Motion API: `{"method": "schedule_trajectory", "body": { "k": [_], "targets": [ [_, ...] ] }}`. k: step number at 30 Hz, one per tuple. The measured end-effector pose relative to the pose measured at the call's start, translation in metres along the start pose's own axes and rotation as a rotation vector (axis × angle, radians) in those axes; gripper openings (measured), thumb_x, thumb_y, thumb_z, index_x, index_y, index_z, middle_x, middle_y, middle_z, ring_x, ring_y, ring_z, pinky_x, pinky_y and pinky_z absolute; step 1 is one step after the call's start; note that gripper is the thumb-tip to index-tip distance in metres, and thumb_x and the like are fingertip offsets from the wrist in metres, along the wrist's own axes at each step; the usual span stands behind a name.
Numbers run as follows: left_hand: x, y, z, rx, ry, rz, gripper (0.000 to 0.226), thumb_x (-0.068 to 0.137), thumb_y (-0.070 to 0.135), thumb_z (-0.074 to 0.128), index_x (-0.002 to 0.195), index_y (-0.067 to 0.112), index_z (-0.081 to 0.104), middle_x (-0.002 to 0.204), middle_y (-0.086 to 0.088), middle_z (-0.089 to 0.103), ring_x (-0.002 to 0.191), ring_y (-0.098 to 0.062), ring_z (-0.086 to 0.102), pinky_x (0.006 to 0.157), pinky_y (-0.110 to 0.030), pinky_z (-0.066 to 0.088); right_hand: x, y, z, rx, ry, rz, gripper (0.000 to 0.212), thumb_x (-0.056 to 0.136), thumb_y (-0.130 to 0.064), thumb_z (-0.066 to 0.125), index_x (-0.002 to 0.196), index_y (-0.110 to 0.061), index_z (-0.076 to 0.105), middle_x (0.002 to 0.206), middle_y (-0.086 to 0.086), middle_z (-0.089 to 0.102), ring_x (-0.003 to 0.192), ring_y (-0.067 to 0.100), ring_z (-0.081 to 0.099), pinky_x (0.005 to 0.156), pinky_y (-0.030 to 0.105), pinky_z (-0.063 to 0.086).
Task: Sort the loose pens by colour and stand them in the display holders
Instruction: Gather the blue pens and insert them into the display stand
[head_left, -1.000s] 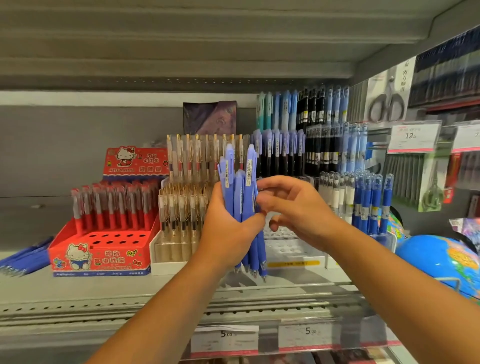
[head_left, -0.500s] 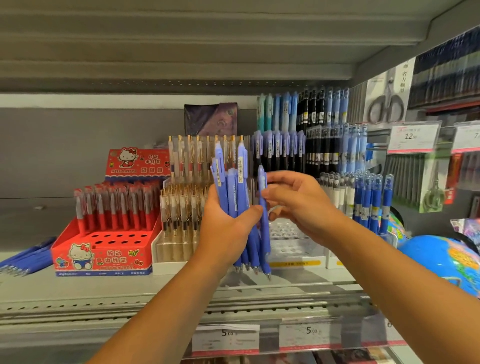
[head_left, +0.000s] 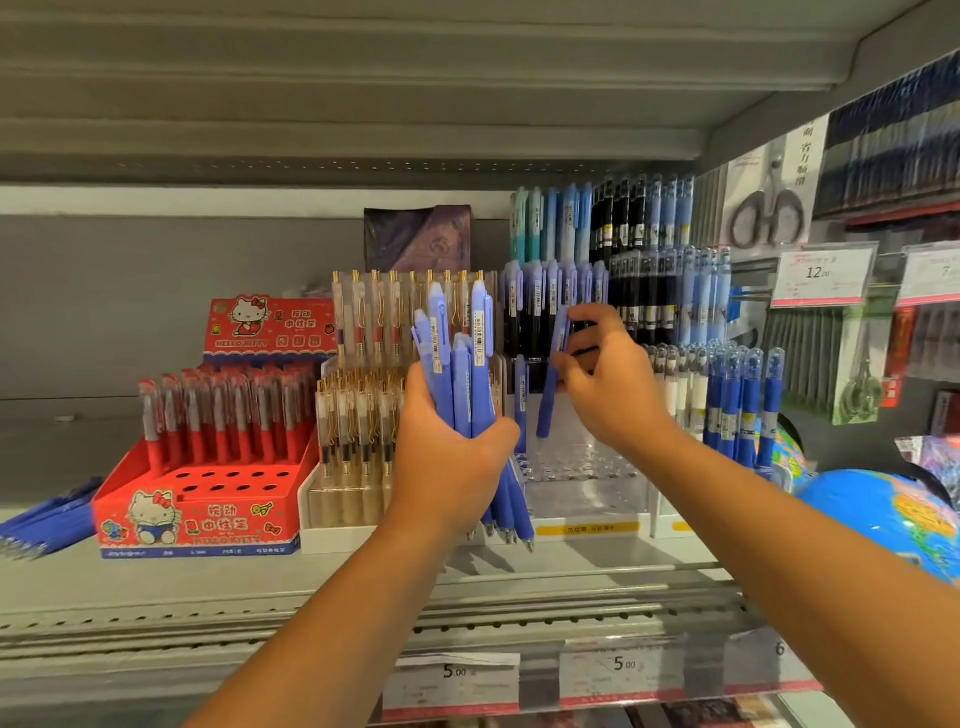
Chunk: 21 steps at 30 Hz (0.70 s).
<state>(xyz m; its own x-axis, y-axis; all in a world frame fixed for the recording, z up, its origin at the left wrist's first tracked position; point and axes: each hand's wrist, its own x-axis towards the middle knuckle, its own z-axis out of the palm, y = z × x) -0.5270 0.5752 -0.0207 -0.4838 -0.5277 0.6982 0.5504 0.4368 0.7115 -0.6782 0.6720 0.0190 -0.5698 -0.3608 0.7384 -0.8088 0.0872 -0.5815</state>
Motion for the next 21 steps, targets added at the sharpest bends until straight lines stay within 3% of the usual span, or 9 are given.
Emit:
{"method": "schedule_trajectory", "body": {
  "k": [8, 12, 15, 17, 19, 21],
  "targets": [
    [0.0, 0.0, -0.001, 0.0, -0.013, -0.015, 0.054, 0.079, 0.003, 0.073, 0.099, 0.048, 0.051, 0.082, 0.009, 0.061, 0.07, -0.014, 0.062, 0.06, -0.017, 0.056, -0.013, 0.012, 0.014, -0.116, -0.22, 0.052, 0.04, 0.094, -0.006, 0.06, 0.127, -0.021, 0.042, 0.088, 0.007, 0.062, 0.076, 0.016, 0.066, 0.074, 0.042, 0.059],
    [0.0, 0.001, -0.001, -0.001, -0.031, -0.022, 0.052, 0.078, 0.002, 0.073, 0.101, 0.043, 0.052, 0.082, 0.009, 0.063, 0.069, -0.009, 0.064, 0.059, -0.014, 0.054, -0.015, 0.015, 0.01, -0.145, -0.214, 0.049, 0.04, 0.094, -0.013, 0.062, 0.127, -0.022, 0.041, 0.08, 0.005, 0.064, 0.072, 0.017, 0.066, 0.059, 0.027, 0.055],
    [-0.001, 0.006, 0.001, -0.016, -0.04, -0.01, 0.061, 0.071, 0.013, 0.072, 0.095, 0.065, 0.051, 0.083, 0.009, 0.063, 0.072, -0.011, 0.064, 0.061, -0.014, 0.054, -0.018, 0.015, 0.011, -0.208, -0.176, 0.011, 0.048, 0.093, -0.015, 0.065, 0.132, -0.025, 0.04, 0.086, -0.002, 0.061, 0.071, 0.005, 0.061, 0.066, 0.028, 0.054],
    [-0.001, 0.008, 0.0, -0.027, -0.041, -0.007, 0.061, 0.066, 0.019, 0.07, 0.087, 0.072, 0.049, 0.084, 0.008, 0.063, 0.072, -0.012, 0.064, 0.061, -0.016, 0.055, -0.019, 0.012, 0.009, -0.207, -0.077, -0.008, 0.052, 0.091, -0.018, 0.068, 0.132, -0.034, 0.04, 0.099, -0.005, 0.054, 0.069, 0.0, 0.056, 0.066, 0.019, 0.048],
    [-0.001, 0.008, 0.0, -0.032, -0.054, -0.008, 0.062, 0.069, 0.016, 0.071, 0.087, 0.072, 0.049, 0.084, 0.008, 0.064, 0.073, -0.014, 0.065, 0.063, -0.02, 0.058, -0.022, 0.005, 0.003, -0.103, 0.017, -0.054, 0.039, 0.092, -0.022, 0.067, 0.12, -0.039, 0.045, 0.101, -0.007, 0.053, 0.068, 0.001, 0.055, 0.062, 0.013, 0.043],
    [-0.002, 0.006, 0.0, -0.027, -0.066, -0.006, 0.065, 0.074, 0.009, 0.072, 0.089, 0.069, 0.051, 0.083, 0.011, 0.064, 0.071, -0.012, 0.065, 0.063, -0.019, 0.057, -0.026, -0.003, -0.003, 0.118, -0.024, -0.084, 0.019, 0.093, -0.02, 0.066, 0.105, -0.031, 0.057, 0.09, -0.005, 0.061, 0.067, 0.004, 0.056, 0.062, 0.02, 0.046]
  ]
}}
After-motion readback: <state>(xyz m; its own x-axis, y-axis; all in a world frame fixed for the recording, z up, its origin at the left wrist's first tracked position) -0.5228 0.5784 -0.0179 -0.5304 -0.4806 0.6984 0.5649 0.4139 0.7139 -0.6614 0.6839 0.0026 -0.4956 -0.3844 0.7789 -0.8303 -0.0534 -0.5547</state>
